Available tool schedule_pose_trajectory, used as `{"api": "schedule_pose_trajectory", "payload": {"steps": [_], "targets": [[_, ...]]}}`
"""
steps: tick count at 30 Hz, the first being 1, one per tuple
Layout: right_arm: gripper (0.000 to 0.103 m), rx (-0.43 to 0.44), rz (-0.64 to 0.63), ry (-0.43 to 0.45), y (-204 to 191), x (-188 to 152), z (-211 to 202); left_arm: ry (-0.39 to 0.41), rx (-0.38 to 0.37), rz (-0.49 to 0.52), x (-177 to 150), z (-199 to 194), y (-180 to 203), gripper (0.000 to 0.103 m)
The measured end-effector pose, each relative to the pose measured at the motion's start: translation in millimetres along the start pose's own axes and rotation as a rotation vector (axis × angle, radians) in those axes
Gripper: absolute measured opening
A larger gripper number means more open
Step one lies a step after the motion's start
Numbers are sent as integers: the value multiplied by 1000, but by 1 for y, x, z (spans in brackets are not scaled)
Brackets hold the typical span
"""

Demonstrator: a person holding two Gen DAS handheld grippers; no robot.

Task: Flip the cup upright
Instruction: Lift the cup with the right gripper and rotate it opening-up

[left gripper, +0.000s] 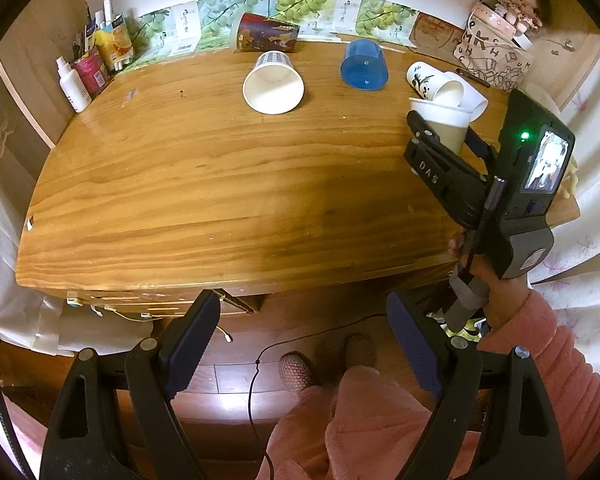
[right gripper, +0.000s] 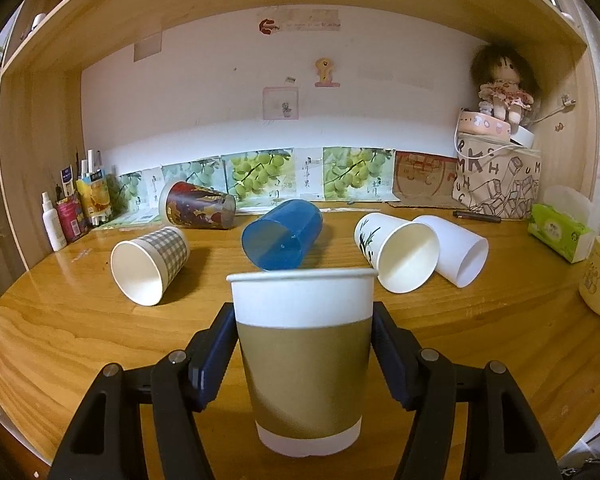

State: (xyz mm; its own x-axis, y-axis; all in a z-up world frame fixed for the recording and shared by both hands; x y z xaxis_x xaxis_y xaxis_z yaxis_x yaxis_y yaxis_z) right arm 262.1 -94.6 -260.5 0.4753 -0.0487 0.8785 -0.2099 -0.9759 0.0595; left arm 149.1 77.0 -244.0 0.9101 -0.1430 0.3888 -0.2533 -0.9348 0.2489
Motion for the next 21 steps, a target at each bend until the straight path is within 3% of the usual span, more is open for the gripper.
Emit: {"api": "schedule_pose_trajectory", "payload": {"steps": [12,21], "targets": [[67,-5,-34,-6,-3,-9,-12,-2,-26,-8,-3,0,4,88],[67,-9,-28,-86,6,-30,-16,12,-49,-14,-5,-3,7,88]]}}
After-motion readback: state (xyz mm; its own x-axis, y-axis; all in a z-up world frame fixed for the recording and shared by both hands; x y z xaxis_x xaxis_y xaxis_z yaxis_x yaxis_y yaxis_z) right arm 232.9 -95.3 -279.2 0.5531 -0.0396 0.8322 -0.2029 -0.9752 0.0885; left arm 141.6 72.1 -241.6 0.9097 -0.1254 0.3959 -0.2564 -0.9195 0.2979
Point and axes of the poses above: each gripper's, at about its wrist camera, not at the fingertips, and z roughly the way its jaws point, y to its right, x to its top, the point moved 9 cm from there along z, roughly the way its jaws point, and after that the axes turned 10 degrees about -x, right-handed, at the moved point
